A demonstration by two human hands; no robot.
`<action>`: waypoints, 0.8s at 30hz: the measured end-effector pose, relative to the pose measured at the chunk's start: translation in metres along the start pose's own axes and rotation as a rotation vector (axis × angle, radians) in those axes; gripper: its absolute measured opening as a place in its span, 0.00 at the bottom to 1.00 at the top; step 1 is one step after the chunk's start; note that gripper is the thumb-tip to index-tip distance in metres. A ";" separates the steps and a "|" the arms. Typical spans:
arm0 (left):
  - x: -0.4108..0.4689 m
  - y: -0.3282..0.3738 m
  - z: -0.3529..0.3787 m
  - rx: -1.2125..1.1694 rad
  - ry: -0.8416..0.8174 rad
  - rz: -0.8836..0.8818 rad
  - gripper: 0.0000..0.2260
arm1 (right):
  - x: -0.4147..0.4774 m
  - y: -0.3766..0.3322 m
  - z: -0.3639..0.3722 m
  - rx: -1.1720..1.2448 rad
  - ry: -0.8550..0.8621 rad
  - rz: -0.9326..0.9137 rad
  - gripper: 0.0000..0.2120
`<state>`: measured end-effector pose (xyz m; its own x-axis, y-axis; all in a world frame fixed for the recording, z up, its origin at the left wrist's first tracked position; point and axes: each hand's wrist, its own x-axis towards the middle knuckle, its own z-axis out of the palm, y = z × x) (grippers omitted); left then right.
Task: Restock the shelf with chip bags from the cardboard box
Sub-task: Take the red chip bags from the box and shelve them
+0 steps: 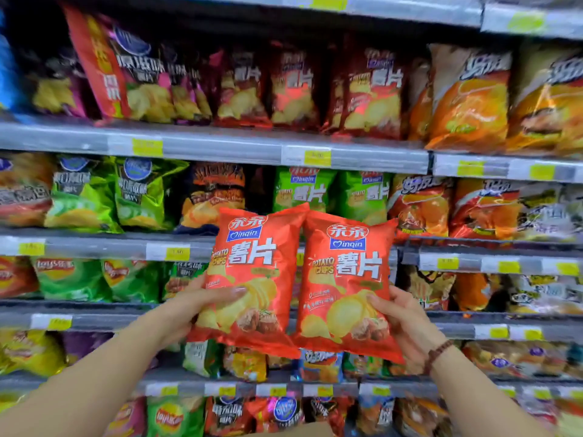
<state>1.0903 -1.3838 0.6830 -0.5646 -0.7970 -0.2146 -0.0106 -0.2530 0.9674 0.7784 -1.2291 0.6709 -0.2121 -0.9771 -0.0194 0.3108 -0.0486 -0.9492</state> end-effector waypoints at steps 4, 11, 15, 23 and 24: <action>-0.010 0.067 0.020 0.027 -0.059 0.148 0.51 | 0.002 -0.062 0.020 -0.023 -0.024 -0.114 0.30; -0.022 0.149 0.046 0.051 -0.120 0.333 0.49 | 0.003 -0.142 0.040 -0.084 -0.011 -0.264 0.39; -0.018 0.181 0.059 0.044 -0.153 0.367 0.45 | 0.003 -0.180 0.046 -0.087 0.021 -0.313 0.40; 0.004 0.213 0.095 0.054 -0.194 0.406 0.43 | 0.018 -0.224 0.044 -0.254 0.066 -0.367 0.39; 0.009 0.215 0.100 0.052 -0.193 0.408 0.43 | 0.021 -0.229 0.039 -0.292 0.085 -0.373 0.36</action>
<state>0.9999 -1.3902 0.9020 -0.6747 -0.7075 0.2102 0.2062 0.0927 0.9741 0.7393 -1.2471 0.9000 -0.3383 -0.8829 0.3256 -0.0713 -0.3209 -0.9444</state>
